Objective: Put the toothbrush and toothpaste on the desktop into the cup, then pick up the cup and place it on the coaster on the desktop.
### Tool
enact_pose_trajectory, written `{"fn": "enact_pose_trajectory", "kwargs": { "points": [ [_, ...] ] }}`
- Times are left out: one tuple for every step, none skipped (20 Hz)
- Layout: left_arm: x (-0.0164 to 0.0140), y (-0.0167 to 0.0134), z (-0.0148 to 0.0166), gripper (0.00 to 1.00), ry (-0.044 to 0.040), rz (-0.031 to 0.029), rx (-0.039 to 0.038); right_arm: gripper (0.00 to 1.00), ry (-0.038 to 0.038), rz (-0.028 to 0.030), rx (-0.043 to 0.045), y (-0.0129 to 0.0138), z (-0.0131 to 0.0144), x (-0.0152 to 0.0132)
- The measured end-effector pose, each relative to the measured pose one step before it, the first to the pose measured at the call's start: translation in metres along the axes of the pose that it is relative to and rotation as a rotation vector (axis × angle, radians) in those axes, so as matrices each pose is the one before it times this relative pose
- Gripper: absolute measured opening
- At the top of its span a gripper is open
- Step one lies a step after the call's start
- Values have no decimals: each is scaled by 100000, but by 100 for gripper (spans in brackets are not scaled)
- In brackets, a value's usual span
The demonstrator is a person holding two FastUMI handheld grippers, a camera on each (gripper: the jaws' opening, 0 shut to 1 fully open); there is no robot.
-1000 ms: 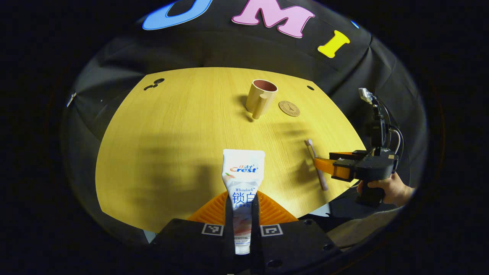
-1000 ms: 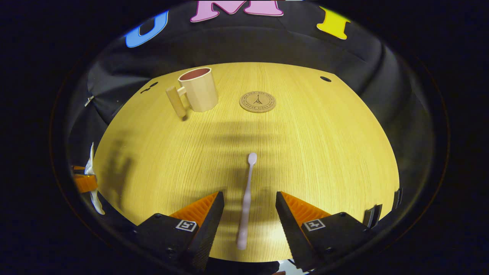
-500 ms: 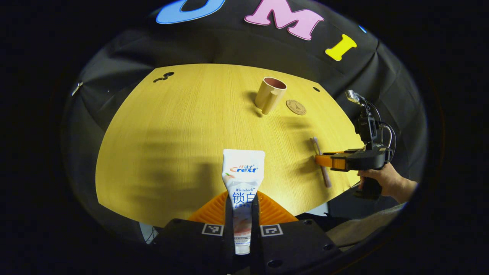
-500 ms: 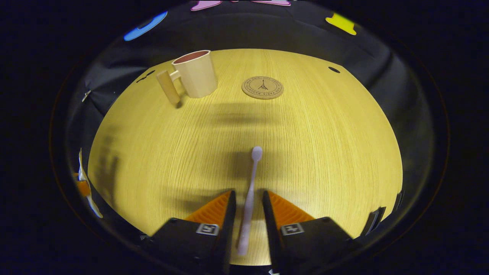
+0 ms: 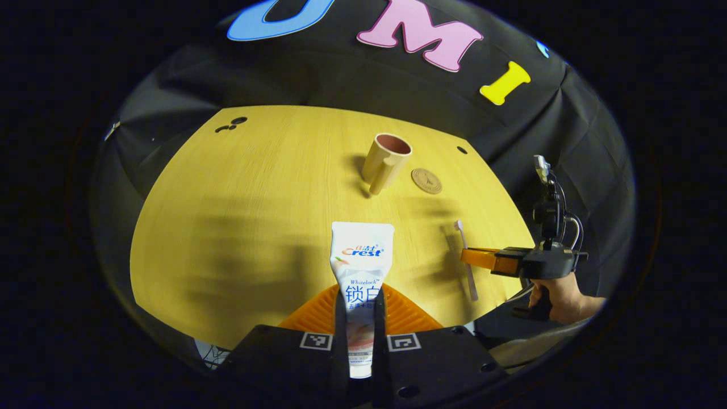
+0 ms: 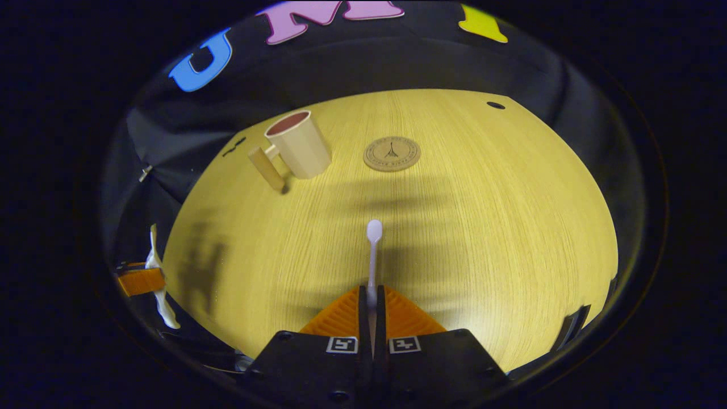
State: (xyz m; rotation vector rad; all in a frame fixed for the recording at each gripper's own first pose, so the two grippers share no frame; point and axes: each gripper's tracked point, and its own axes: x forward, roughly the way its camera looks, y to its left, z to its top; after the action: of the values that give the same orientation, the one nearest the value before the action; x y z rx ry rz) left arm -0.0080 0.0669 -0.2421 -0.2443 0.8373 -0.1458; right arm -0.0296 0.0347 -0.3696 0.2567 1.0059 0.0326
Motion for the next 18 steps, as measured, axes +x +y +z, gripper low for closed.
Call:
{"fn": "enact_pose_trajectory", "kwargs": {
  "points": [
    [149,-686,1333,21,-2555,-1021,857,5,-3907,2603,190,26,1264,-814],
    [358,-886,1507,20,-2959,-1343,563,5,-3781,2644,209,104,1392,-915],
    [375,-833,1560,21,-2972,-1266,6,5,-3564,2888,415,284,1363,-799],
    [411,-830,1699,21,-3461,-1267,-146,5,-3319,2645,478,291,1355,-675],
    [416,-864,1806,21,-3769,-1051,-139,5,-3087,2558,312,275,1229,-522],
    [631,-794,1800,21,-3543,-1179,136,5,-2509,2535,146,178,1133,-569],
    [568,-784,1472,21,-3250,-1152,508,5,-2035,2382,587,193,981,-406],
    [681,-698,1577,20,-3044,-1059,1053,5,-1920,2074,731,191,974,-377],
    [860,-691,1543,21,-3107,-802,1719,5,-1776,1536,495,6,917,-359],
    [982,-433,1468,21,-3207,-736,2317,5,-1552,1365,307,-14,777,-358],
    [1067,-371,1316,21,-3253,-621,2441,5,-727,923,270,-108,534,-339],
    [1051,-281,1212,20,-3347,-708,2030,5,-659,955,146,-27,429,-357],
    [979,-422,1159,20,-3520,-658,1464,5,-600,680,-38,-178,424,-332],
    [912,-132,1051,20,-3822,-382,998,5,-428,499,223,-86,377,-442],
    [1124,-54,782,20,-3558,-280,875,5,-322,222,584,-214,382,-398],
    [979,1,866,20,-3280,-232,890,5,-530,-322,494,-302,307,-532],
    [1045,73,705,20,-3424,-210,907,5,-418,-301,428,-324,372,-491],
    [956,78,682,20,-2850,-302,552,5,-231,-959,333,-496,145,-480]
  ]
}}
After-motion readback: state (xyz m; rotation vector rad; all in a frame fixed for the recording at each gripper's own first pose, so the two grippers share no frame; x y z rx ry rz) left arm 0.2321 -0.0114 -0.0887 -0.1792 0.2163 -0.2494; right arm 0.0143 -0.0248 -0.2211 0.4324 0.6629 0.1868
